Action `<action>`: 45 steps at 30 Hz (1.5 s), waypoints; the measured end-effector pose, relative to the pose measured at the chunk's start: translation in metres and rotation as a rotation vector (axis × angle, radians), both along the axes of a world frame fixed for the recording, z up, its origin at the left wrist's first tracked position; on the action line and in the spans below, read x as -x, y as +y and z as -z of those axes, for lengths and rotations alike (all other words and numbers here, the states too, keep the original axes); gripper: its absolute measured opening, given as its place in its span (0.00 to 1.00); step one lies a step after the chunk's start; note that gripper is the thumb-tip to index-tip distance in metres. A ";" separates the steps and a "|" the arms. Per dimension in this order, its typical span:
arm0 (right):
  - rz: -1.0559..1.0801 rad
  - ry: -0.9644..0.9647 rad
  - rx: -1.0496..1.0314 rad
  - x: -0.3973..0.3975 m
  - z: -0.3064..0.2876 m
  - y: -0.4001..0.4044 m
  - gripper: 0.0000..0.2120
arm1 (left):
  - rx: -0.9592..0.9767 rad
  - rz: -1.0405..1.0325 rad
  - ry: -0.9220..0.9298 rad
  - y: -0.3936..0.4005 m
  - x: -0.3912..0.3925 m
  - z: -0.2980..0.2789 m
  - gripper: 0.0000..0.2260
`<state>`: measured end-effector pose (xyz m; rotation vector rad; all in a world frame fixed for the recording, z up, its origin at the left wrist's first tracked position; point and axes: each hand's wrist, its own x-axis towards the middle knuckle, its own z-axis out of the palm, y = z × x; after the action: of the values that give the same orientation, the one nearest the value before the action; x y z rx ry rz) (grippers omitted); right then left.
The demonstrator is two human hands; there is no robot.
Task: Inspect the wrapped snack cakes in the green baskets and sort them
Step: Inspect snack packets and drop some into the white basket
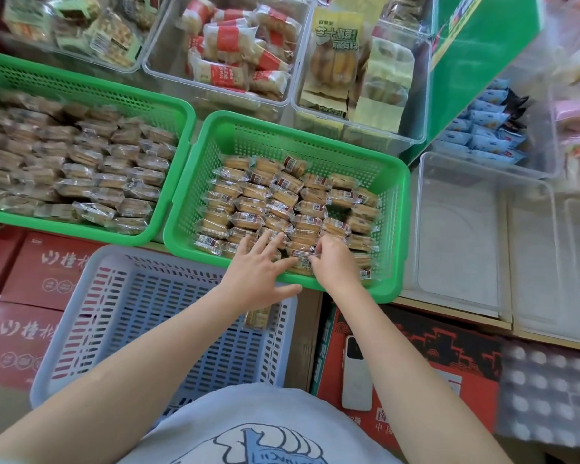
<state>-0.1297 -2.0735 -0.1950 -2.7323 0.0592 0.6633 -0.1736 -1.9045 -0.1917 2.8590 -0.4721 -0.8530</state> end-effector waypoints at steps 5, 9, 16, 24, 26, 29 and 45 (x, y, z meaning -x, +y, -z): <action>-0.240 -0.067 0.055 -0.009 0.003 -0.001 0.11 | 0.012 -0.006 0.003 0.000 0.000 0.000 0.32; -0.344 -0.192 0.107 -0.017 0.009 -0.007 0.05 | 0.046 -0.009 -0.002 0.002 0.001 0.000 0.31; -0.313 -0.317 0.081 -0.028 0.024 -0.013 0.03 | 0.091 0.024 -0.033 0.005 0.001 0.007 0.31; -0.457 -0.364 0.052 -0.007 0.022 -0.011 0.04 | 0.045 0.036 0.020 0.004 -0.003 0.004 0.34; -0.475 -0.403 0.045 -0.009 0.020 -0.012 0.06 | 0.043 0.031 0.031 0.003 -0.004 0.003 0.34; -0.519 -0.457 0.090 -0.010 0.021 -0.007 0.10 | 0.038 0.029 0.044 0.003 -0.005 0.002 0.34; -0.112 -0.300 0.037 -0.002 0.010 0.000 0.08 | 0.060 -0.001 0.065 0.004 -0.006 0.004 0.31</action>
<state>-0.1275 -2.0734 -0.2054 -2.8553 -0.1535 0.2762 -0.1678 -1.9004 -0.1953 2.7677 -0.4808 -0.9119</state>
